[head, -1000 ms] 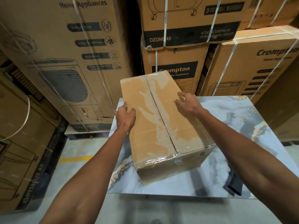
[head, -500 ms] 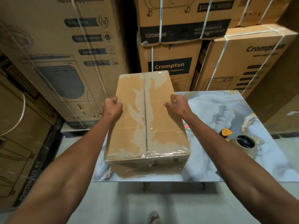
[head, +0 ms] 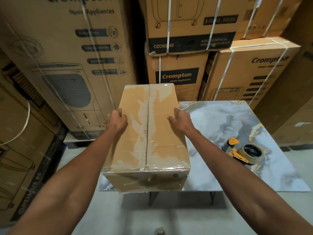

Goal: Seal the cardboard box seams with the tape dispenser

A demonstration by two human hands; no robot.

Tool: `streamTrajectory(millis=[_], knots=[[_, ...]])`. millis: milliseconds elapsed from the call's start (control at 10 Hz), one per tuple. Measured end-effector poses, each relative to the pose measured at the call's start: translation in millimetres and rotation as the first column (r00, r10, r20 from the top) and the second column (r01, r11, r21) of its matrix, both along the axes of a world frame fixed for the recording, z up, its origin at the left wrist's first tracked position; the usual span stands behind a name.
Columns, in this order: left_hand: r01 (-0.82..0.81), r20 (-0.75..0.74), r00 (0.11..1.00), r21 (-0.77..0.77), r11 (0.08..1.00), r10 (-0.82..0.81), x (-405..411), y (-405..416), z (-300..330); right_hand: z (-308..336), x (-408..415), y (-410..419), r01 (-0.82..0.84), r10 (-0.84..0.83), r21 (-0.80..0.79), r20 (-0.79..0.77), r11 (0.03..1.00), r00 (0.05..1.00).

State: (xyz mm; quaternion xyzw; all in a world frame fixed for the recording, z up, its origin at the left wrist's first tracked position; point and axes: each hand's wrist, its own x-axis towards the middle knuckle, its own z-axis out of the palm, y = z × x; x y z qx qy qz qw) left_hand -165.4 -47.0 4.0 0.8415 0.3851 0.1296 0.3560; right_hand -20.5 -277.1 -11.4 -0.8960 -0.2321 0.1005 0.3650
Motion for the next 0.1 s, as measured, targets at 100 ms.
streamTrajectory(millis=[100], knots=[[0.071,-0.008,0.997,0.123,0.990,-0.071,0.0,-11.6,0.7,2.7,-2.0,-4.2,-0.023,0.023,0.005,-0.007,1.000,1.000]])
